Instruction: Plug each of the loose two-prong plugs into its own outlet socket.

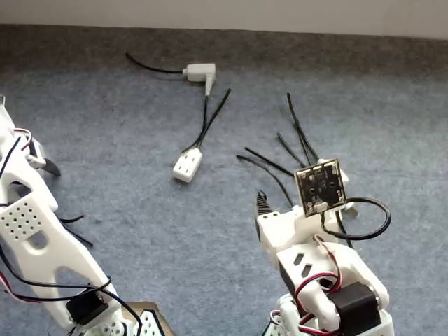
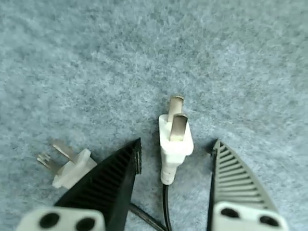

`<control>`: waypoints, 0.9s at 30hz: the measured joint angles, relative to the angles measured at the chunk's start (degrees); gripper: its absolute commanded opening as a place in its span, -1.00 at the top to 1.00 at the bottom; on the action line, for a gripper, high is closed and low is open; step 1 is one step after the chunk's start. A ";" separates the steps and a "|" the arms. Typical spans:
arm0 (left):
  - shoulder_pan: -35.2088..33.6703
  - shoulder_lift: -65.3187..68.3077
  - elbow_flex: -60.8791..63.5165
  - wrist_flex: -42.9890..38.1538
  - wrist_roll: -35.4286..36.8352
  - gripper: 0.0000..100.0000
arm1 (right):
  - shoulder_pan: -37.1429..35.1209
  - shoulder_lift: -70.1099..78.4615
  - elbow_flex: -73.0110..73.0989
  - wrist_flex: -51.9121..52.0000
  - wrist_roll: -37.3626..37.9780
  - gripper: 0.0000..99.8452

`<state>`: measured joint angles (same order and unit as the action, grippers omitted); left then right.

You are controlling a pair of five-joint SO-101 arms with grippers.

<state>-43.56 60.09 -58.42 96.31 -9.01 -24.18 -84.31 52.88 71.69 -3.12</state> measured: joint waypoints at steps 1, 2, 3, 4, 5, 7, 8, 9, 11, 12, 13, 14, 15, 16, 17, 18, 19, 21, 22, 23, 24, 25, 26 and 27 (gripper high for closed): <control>0.00 0.00 0.00 -0.18 0.00 0.54 | 0.00 0.00 0.00 0.00 0.00 0.45; 0.00 0.00 0.00 -0.35 0.00 0.54 | 0.00 0.00 0.00 0.00 0.00 0.45; 0.00 0.00 0.00 -0.35 0.00 0.54 | 0.00 0.00 0.00 0.00 0.00 0.45; 0.00 0.00 0.00 -0.35 0.00 0.54 | 0.00 0.00 0.00 0.00 0.00 0.45; 0.00 0.00 0.00 -0.35 0.00 0.54 | 0.00 0.00 0.00 0.00 0.00 0.45; 0.00 0.00 0.00 -0.35 0.00 0.54 | 0.00 0.00 0.00 0.00 0.00 0.45; 0.00 0.00 0.00 -0.35 0.00 0.54 | 0.00 0.00 0.00 0.00 0.00 0.45; 0.00 0.00 0.00 -0.35 0.00 0.54 | 0.00 0.00 0.00 0.00 0.00 0.45; 0.00 0.18 0.00 -0.35 0.00 0.63 | 0.00 0.00 0.00 0.00 0.00 0.45; 0.00 0.26 0.00 -0.35 0.00 0.71 | 0.00 0.00 0.00 0.00 0.00 0.45; 0.09 0.26 0.00 -0.35 0.09 0.81 | 0.00 0.00 0.00 0.00 0.00 0.45; 0.35 0.26 0.00 -0.35 0.09 0.91 | 0.00 0.00 0.00 0.09 0.00 0.45; 0.44 0.26 0.00 -0.35 0.09 1.00 | 0.00 0.00 0.00 0.09 0.00 0.45; 0.79 0.26 0.00 -0.35 0.09 0.99 | 0.00 0.00 0.00 0.09 0.00 0.45; 1.49 0.35 0.00 -0.35 0.09 0.95 | 0.00 0.00 0.00 0.09 0.00 0.45; 2.11 0.35 0.00 -0.35 0.09 0.96 | 0.00 0.00 0.00 0.09 0.00 0.45; 2.37 0.35 0.00 -0.35 0.09 0.99 | 0.00 0.00 0.00 0.09 0.00 0.45; 2.46 0.35 0.00 -0.70 0.09 0.99 | 0.00 0.00 0.00 0.09 0.00 0.45; 2.46 0.35 0.00 -0.79 0.09 0.99 | 0.00 0.00 0.00 0.09 0.00 0.45; 2.73 0.35 0.00 -0.88 0.09 0.99 | 0.00 0.00 0.00 0.09 0.00 0.45; 2.99 0.35 0.00 -0.97 0.18 0.99 | 0.00 0.00 0.00 0.09 0.00 0.45; 3.34 0.35 0.00 -0.97 0.18 0.99 | 0.00 0.00 0.00 0.09 0.00 0.45; 3.69 0.35 0.00 -0.97 0.18 0.99 | 0.00 0.00 0.00 0.09 0.00 0.45; 4.13 0.35 -0.35 -0.97 0.18 0.99 | 0.00 0.00 0.00 0.09 0.00 0.45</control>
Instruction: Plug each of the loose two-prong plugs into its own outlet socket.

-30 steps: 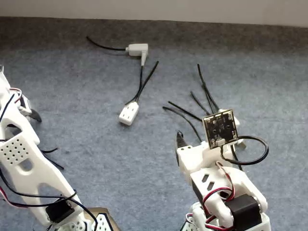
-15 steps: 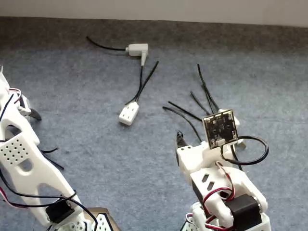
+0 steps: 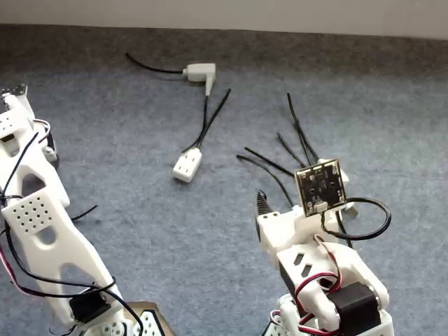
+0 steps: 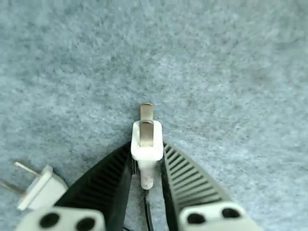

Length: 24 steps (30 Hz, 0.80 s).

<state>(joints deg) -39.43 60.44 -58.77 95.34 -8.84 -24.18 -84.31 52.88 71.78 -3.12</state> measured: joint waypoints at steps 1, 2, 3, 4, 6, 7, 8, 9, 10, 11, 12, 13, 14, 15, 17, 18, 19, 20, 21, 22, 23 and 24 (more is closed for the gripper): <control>0.53 0.09 -1.23 0.00 0.00 0.99 | 0.00 0.00 0.00 0.00 0.00 0.45; 0.88 0.26 -2.90 -0.09 0.00 0.99 | 0.09 0.00 0.00 0.00 0.00 0.45; 1.14 0.44 -5.10 -0.18 0.00 0.99 | 0.18 0.00 0.00 0.00 0.00 0.45; 1.49 0.44 -7.74 0.00 0.00 0.99 | 0.18 0.00 0.00 0.00 0.00 0.45; 2.55 0.35 -14.51 2.46 0.00 0.99 | 0.18 0.00 0.00 0.00 0.00 0.45; 3.43 0.35 -18.46 3.78 0.00 0.99 | 0.18 0.00 0.00 0.00 0.00 0.45; 4.31 0.35 -22.24 4.75 0.00 0.99 | 0.18 0.00 0.00 0.00 0.00 0.45; 5.19 0.35 -25.93 5.36 -0.09 0.99 | 0.18 0.00 0.00 0.00 0.00 0.45; 5.89 0.35 -29.27 5.63 -0.18 0.99 | 0.18 0.00 0.00 0.00 0.00 0.45; 6.59 0.18 -31.82 5.71 -0.18 0.99 | 0.18 0.00 0.00 0.00 0.00 0.45; 7.30 -0.62 -32.79 5.80 0.00 0.99 | 0.18 0.00 0.00 0.00 0.00 0.45; 8.00 -1.85 -32.88 6.15 -0.09 0.99 | 0.18 0.00 0.00 0.00 0.00 0.45; 8.70 -3.34 -32.79 6.33 -0.18 0.99 | 0.18 0.00 0.00 0.00 0.00 0.45; 9.49 -5.19 -32.44 6.33 -0.18 0.99 | 0.18 0.00 0.00 0.00 0.00 0.45; 10.64 -9.67 -31.03 6.33 -0.18 0.99 | 0.18 0.00 0.00 0.00 0.00 0.45; 11.25 -12.13 -30.15 6.33 -0.18 0.99 | 0.18 0.00 0.00 0.00 0.00 0.45; 11.78 -14.51 -29.27 6.33 -0.18 0.99 | 0.18 0.00 0.00 0.00 0.00 0.45; 12.40 -16.88 -28.13 6.33 -0.18 0.99 | 0.18 0.00 0.00 0.00 0.00 0.45; 13.01 -19.16 -26.90 6.33 -0.18 0.99 | 0.18 0.00 0.00 0.00 0.00 0.45; 13.71 -21.45 -25.32 6.33 -0.18 0.99 | 0.18 0.00 0.09 0.00 0.00 0.45; 14.42 -23.65 -23.74 6.33 -0.18 0.99 | 0.18 0.00 0.35 0.00 0.00 0.45; 15.12 -25.76 -22.15 6.33 -0.18 0.99 | 0.18 0.00 0.70 0.00 0.00 0.45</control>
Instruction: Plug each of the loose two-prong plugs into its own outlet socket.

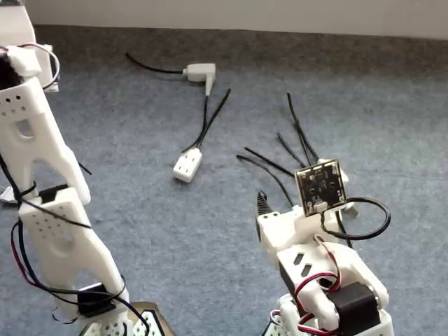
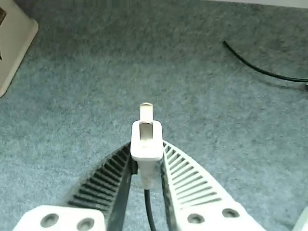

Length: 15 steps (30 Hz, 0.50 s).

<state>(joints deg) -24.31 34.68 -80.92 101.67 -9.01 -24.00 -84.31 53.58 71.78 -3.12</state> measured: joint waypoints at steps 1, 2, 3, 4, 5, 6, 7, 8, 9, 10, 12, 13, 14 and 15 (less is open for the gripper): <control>0.62 -2.29 1.85 0.00 0.09 0.99 | 0.00 0.00 0.70 0.00 0.00 0.45; 1.23 -4.57 3.78 0.00 0.70 0.99 | 0.00 0.00 1.05 0.00 0.00 0.45; 1.67 -6.86 5.71 0.00 1.76 0.99 | 0.00 0.44 1.23 0.00 0.00 0.45; 2.02 -9.23 7.65 0.00 3.16 0.99 | 0.00 0.18 1.49 0.00 0.00 0.45; 2.37 -11.60 9.58 0.00 4.57 0.99 | 0.00 0.00 1.49 0.00 0.00 0.45; 2.73 -13.98 11.60 0.00 5.80 0.99 | 0.00 0.00 1.49 0.00 0.00 0.45; 3.16 -16.53 13.71 0.00 6.51 0.99 | 0.00 0.00 1.49 0.00 0.00 0.45; 3.78 -19.08 15.91 0.00 6.95 0.99 | 0.00 0.00 1.49 0.00 0.00 0.45; 4.57 -21.71 18.29 0.00 7.30 0.99 | 0.00 0.00 1.49 0.00 0.00 0.45; 5.45 -24.35 20.75 0.00 7.47 0.99 | 0.00 0.00 1.49 0.00 0.00 0.45; 7.56 -30.07 26.20 0.00 7.74 0.99 | 0.00 0.00 1.49 0.00 0.09 0.45; 8.88 -33.05 29.10 0.00 7.74 0.99 | 0.00 0.00 1.49 0.00 0.09 0.45; 10.37 -36.31 32.18 0.00 7.74 0.99 | 0.00 0.00 1.49 0.00 0.09 0.45; 12.04 -39.65 35.34 0.00 7.74 0.99 | 0.00 0.00 1.49 0.00 0.09 0.45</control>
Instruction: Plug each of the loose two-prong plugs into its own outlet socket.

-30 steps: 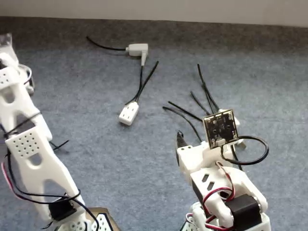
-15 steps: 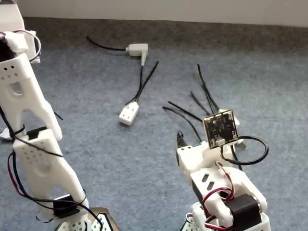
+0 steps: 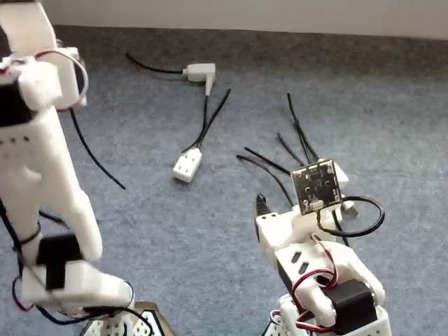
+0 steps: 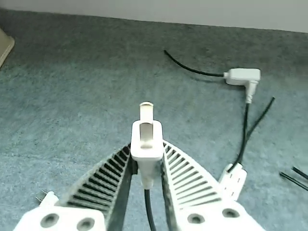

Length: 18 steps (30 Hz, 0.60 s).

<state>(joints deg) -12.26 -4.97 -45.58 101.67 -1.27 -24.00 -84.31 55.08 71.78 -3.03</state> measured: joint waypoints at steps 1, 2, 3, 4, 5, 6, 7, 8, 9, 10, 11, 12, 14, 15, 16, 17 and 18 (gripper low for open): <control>1.76 -3.16 3.16 0.00 0.00 0.99 | 0.00 0.00 0.00 0.00 0.00 0.45; 3.69 -6.68 6.51 0.00 0.00 0.99 | 0.00 0.00 0.00 0.00 0.00 0.45; 5.63 -9.85 9.67 0.00 0.00 0.99 | 0.00 0.00 0.00 0.00 0.00 0.45; 7.74 -13.10 12.75 0.00 0.00 0.99 | 0.00 0.00 0.00 0.00 0.00 0.45; 9.67 -16.09 15.65 0.00 0.00 0.99 | 0.00 0.00 0.00 0.00 0.00 0.45; 11.60 -18.81 18.55 -0.18 0.00 0.99 | 0.00 0.00 0.00 0.00 0.00 0.45; 13.01 -21.54 21.45 -1.23 0.09 0.99 | 0.00 0.00 0.00 0.00 0.00 0.45; 14.33 -24.09 24.53 -2.64 0.09 0.99 | 0.00 0.00 0.00 0.00 0.00 0.45; 15.30 -26.55 27.60 -4.31 0.09 0.99 | 0.00 0.00 0.00 0.00 0.00 0.45; 16.35 -29.10 30.95 -6.07 0.09 0.99 | 0.00 0.00 0.00 0.00 0.00 0.45; 17.58 -31.47 34.11 -8.00 0.09 0.99 | 0.00 0.00 0.00 0.00 0.00 0.45; 19.16 -34.02 37.27 -10.20 0.18 0.99 | 0.00 0.00 0.00 0.00 0.00 0.45; 22.42 -39.56 43.96 -14.95 1.93 0.99 | 0.00 0.00 0.00 0.00 0.00 0.45; 24.18 -42.73 47.56 -17.58 3.60 0.99 | 0.00 0.00 0.00 0.00 0.00 0.45; 25.85 -45.98 51.34 -20.22 5.36 0.99 | 0.18 0.00 0.00 0.00 0.00 0.45; 27.60 -49.49 55.12 -23.38 7.21 0.99 | 0.70 0.00 0.00 0.00 0.00 0.45; 29.45 -53.10 59.08 -26.55 8.97 0.99 | 1.49 0.00 0.00 0.00 0.00 0.45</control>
<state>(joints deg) 17.19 -58.07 13.49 75.12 7.69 -22.51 -84.31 55.08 71.78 -3.03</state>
